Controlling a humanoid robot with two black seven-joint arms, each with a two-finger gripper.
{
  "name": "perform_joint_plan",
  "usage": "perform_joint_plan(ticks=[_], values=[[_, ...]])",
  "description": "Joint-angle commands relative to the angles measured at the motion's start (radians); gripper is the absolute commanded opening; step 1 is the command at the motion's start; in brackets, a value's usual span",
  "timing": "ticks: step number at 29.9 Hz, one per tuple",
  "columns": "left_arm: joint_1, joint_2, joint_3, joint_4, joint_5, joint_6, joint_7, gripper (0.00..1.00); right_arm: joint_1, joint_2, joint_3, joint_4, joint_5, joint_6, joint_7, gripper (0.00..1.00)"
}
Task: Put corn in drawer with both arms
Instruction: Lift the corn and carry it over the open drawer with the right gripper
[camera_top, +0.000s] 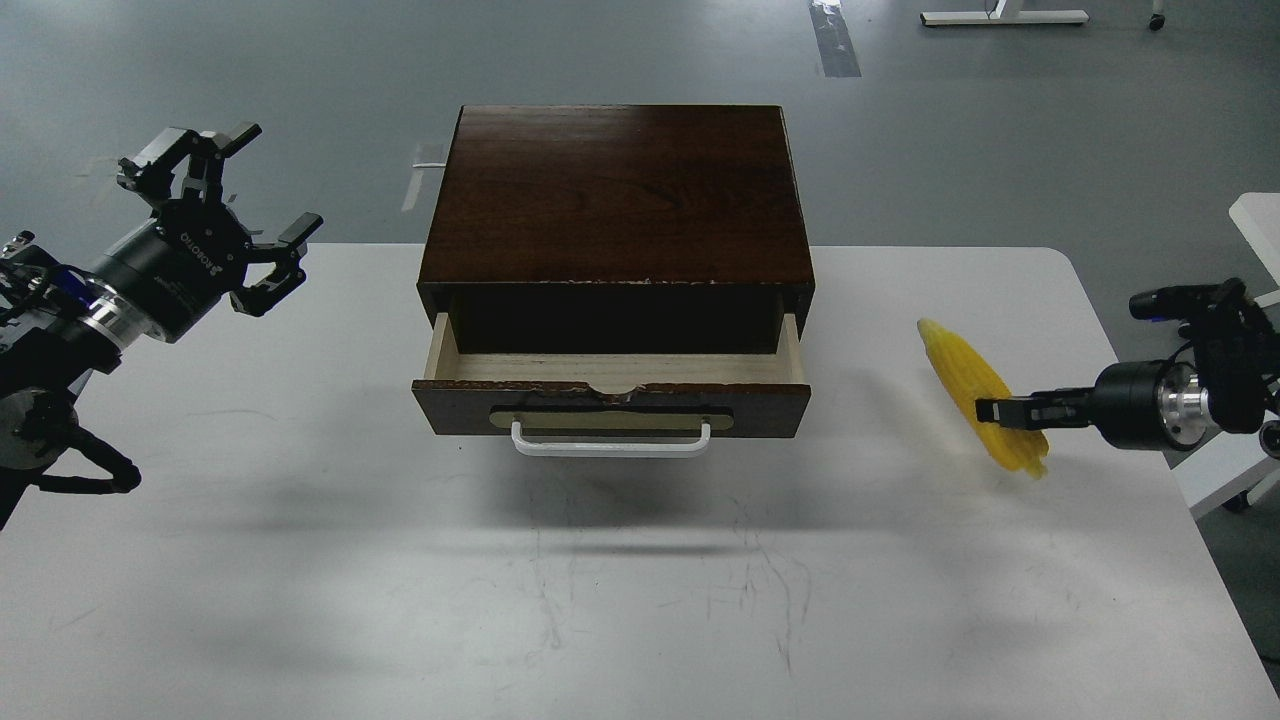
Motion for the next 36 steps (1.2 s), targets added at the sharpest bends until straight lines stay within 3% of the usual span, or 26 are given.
perform_joint_plan(ticks=[1,4,9,15,21,25,31,36], values=[[-0.001,0.000,-0.005,-0.001,0.000,0.000,0.000,0.98,0.199,-0.024,-0.003,0.059,-0.003,0.005,0.000,0.02],[-0.001,-0.002,-0.005,0.000,0.000,0.000,0.000,0.98,0.326,-0.014,-0.029,0.079,-0.004,0.010,0.000,0.03],[-0.001,-0.008,-0.005,0.000,0.002,0.000,0.000,0.98,0.578,0.104,-0.169,0.130,0.009,0.010,0.000,0.03],[-0.002,-0.008,-0.009,-0.001,0.000,0.000,0.000,0.98,0.768,0.366,-0.244,0.132,0.014,0.010,0.000,0.03],[-0.002,-0.009,-0.009,0.000,0.002,0.000,0.000,0.98,0.793,0.573,-0.266,0.135,0.014,0.010,0.000,0.03],[-0.002,-0.009,-0.009,0.000,0.002,0.000,0.000,0.98,0.793,0.652,-0.309,0.167,0.009,0.004,0.000,0.03],[-0.002,-0.009,-0.009,-0.001,0.002,0.000,0.000,0.98,0.793,0.718,-0.355,0.178,-0.012,-0.018,0.000,0.03],[-0.002,-0.011,-0.009,0.000,0.003,0.000,0.000,0.98,0.793,0.759,-0.405,0.172,-0.106,-0.127,0.000,0.03]])
